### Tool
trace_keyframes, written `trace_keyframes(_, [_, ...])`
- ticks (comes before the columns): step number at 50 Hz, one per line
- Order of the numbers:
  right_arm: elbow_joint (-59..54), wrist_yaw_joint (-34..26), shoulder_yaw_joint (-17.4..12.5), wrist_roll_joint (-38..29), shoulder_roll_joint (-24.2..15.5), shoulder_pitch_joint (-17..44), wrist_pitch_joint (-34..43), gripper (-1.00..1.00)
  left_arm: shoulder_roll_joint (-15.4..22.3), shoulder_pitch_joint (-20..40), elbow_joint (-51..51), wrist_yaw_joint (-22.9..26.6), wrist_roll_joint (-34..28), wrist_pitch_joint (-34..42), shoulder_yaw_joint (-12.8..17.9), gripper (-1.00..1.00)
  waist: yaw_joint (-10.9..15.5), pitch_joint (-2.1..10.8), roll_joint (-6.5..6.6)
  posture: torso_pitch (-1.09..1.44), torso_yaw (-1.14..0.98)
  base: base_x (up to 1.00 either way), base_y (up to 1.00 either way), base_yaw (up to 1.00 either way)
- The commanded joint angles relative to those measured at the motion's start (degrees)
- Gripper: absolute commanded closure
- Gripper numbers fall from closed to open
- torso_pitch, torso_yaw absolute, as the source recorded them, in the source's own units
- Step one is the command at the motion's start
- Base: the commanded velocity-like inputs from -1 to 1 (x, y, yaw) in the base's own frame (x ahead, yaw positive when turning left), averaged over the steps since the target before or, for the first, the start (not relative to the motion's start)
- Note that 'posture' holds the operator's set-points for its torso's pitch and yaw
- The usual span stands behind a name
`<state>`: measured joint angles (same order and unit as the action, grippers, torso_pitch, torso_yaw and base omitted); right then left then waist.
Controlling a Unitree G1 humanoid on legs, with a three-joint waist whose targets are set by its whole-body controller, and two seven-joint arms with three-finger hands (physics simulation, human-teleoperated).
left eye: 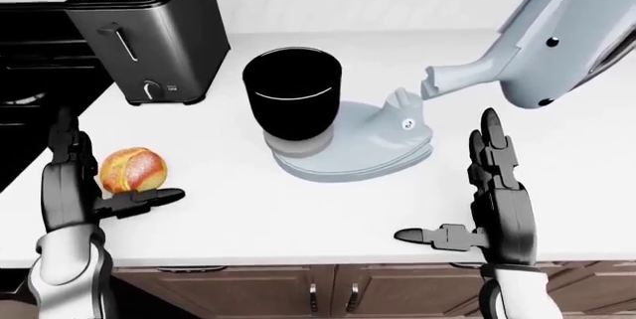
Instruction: Place the bread in the stand mixer bowl.
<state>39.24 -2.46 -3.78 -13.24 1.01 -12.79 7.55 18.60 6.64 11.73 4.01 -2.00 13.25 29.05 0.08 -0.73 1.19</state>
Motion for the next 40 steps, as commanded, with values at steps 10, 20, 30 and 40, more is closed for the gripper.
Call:
trace_keyframes(10, [1.2, 0.5, -0.6, -0.3, -0.3, 0.4, -0.3, -1.00, 2.1, 1.3, -3.7, 0.6, -4.8, -1.2, -0.9, -1.00, -0.1, 0.53, 0.57, 0.00, 0.00, 0.00, 0.00, 0.00])
trace_keyframes(20, [1.5, 0.5, -0.4, -0.5, -0.2, 0.4, -0.3, -1.00, 1.3, 1.4, -4.6, 4.4, -4.3, 2.9, -2.3, -1.00, 0.0, 0.88, 1.00, 0.00, 0.00, 0.00, 0.00, 0.00])
trace_keyframes(30, [1.3, 0.7, -0.2, -0.5, -0.2, 0.4, -0.7, -1.00, 0.5, 0.6, -4.4, 6.2, -4.9, 3.6, -3.2, -0.27, 0.0, 1.19, 1.17, 0.00, 0.00, 0.00, 0.00, 0.00])
trace_keyframes(40, [0.9, 0.9, -0.1, -0.3, -0.3, 0.3, -1.2, -1.00, -0.4, -0.3, -4.3, 8.3, -5.8, 3.7, -3.7, 1.00, -0.2, 1.51, 1.29, 0.00, 0.00, 0.00, 0.00, 0.00])
